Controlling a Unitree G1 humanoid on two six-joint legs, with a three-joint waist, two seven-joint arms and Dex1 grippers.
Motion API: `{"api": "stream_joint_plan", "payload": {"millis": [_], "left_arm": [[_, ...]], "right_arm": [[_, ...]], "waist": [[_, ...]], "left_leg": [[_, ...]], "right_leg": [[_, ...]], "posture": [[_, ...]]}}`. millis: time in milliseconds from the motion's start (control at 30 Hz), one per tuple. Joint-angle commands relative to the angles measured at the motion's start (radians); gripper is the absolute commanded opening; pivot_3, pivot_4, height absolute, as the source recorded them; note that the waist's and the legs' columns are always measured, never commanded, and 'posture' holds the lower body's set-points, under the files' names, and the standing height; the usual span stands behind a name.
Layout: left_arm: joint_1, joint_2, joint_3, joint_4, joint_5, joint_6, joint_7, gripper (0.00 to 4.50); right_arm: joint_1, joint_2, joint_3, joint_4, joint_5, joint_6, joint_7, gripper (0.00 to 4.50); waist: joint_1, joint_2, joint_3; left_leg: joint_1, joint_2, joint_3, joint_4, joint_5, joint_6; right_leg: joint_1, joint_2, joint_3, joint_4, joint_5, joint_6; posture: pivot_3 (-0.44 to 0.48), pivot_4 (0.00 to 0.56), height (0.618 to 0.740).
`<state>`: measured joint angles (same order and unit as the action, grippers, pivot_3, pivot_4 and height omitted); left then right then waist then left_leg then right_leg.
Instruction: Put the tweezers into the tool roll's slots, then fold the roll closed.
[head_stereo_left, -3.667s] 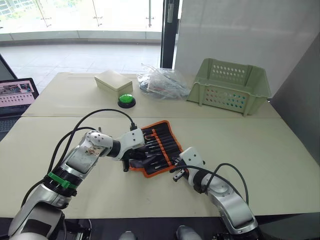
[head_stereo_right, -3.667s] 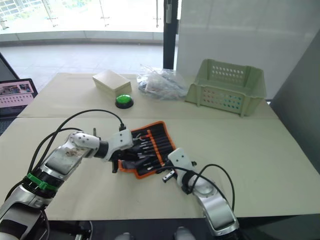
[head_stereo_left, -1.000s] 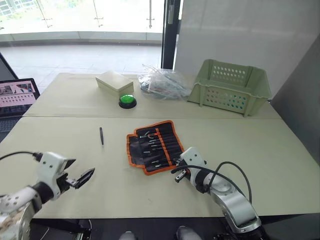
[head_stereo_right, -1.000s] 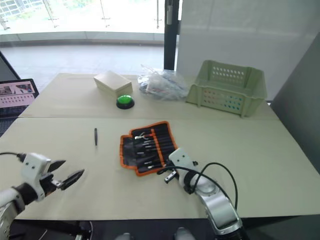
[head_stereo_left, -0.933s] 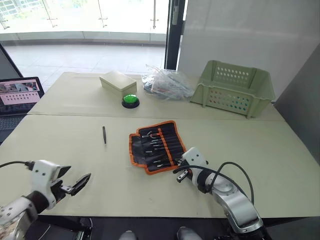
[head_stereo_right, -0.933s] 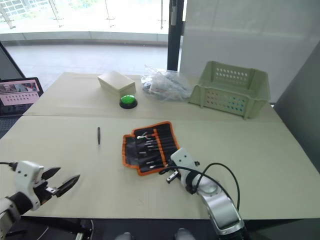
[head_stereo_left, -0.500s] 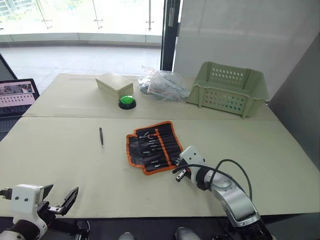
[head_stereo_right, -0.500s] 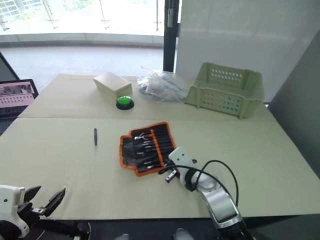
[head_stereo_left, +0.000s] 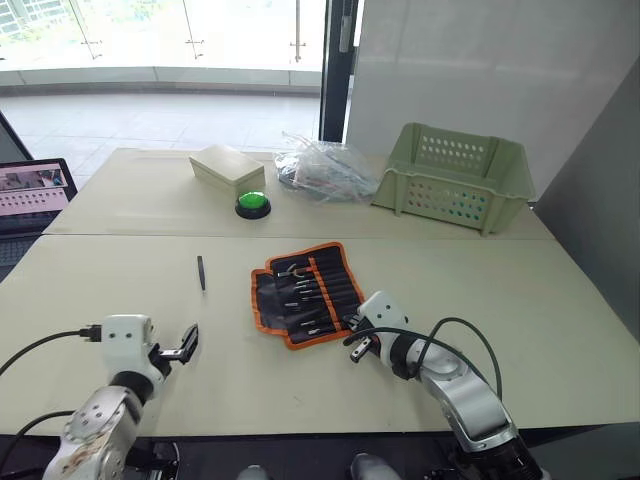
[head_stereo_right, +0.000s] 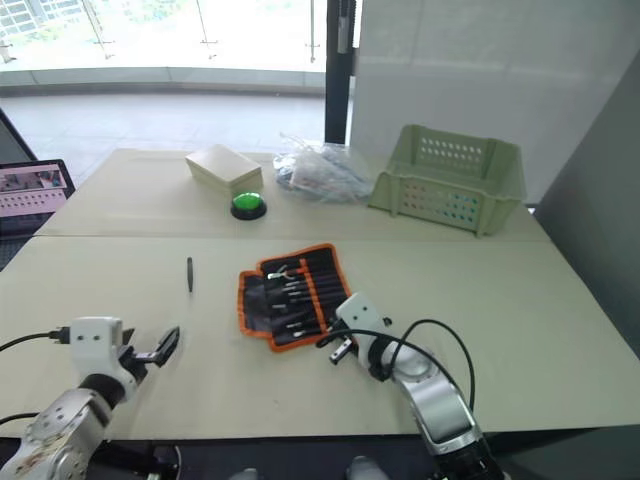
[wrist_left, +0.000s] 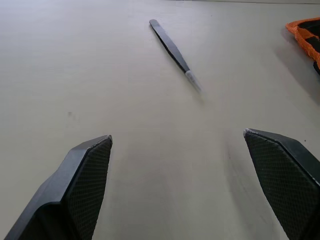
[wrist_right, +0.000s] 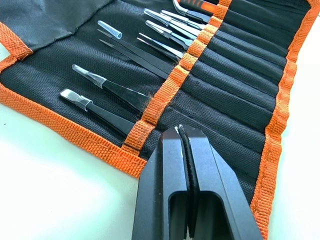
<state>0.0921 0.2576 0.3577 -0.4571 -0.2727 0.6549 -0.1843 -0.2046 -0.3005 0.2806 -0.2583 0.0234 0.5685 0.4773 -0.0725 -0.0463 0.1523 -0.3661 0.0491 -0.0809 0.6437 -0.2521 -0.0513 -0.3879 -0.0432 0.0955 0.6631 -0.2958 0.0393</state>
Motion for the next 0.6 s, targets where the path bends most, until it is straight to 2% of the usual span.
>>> {"api": "stream_joint_plan", "payload": {"millis": [33,200,467,600], "left_arm": [[-0.061,-0.013,-0.06,0.054,0.07,-0.024,0.073,4.47],[-0.18,-0.05,-0.083,0.225,0.138,-0.054,0.178,4.47],[-0.344,-0.101,-0.113,0.499,0.151,-0.147,0.206,4.47],[-0.397,-0.109,-0.141,0.588,0.164,-0.188,0.195,3.32]], "right_arm": [[0.015,0.0,0.016,0.066,-0.011,0.02,-0.006,0.0],[0.01,-0.002,0.011,0.059,-0.01,0.025,-0.005,0.0],[0.001,-0.006,0.006,0.057,-0.012,0.03,-0.005,0.0],[0.002,-0.007,0.003,0.05,-0.012,0.033,-0.006,0.0]], "waist": [[0.001,0.001,0.0],[0.004,0.002,-0.001],[0.014,0.01,-0.005],[0.026,0.017,-0.009]], "left_leg": [[0.0,0.0,0.0,0.0,0.0,0.0],[0.001,0.0,0.0,0.0,0.0,0.0],[0.003,-0.001,0.0,0.0,0.001,-0.001],[0.004,-0.002,0.0,0.0,0.001,-0.001]], "right_leg": [[0.0,0.0,0.0,0.0,0.0,0.0],[0.0,0.0,0.0,0.0,0.001,0.0],[0.003,0.0,0.0,0.001,0.001,0.001],[0.004,0.0,0.0,0.0,0.001,0.001]], "posture": [[0.0,0.15,0.713],[0.0,0.15,0.713],[0.0,0.15,0.713],[0.0,0.15,0.713]]}}
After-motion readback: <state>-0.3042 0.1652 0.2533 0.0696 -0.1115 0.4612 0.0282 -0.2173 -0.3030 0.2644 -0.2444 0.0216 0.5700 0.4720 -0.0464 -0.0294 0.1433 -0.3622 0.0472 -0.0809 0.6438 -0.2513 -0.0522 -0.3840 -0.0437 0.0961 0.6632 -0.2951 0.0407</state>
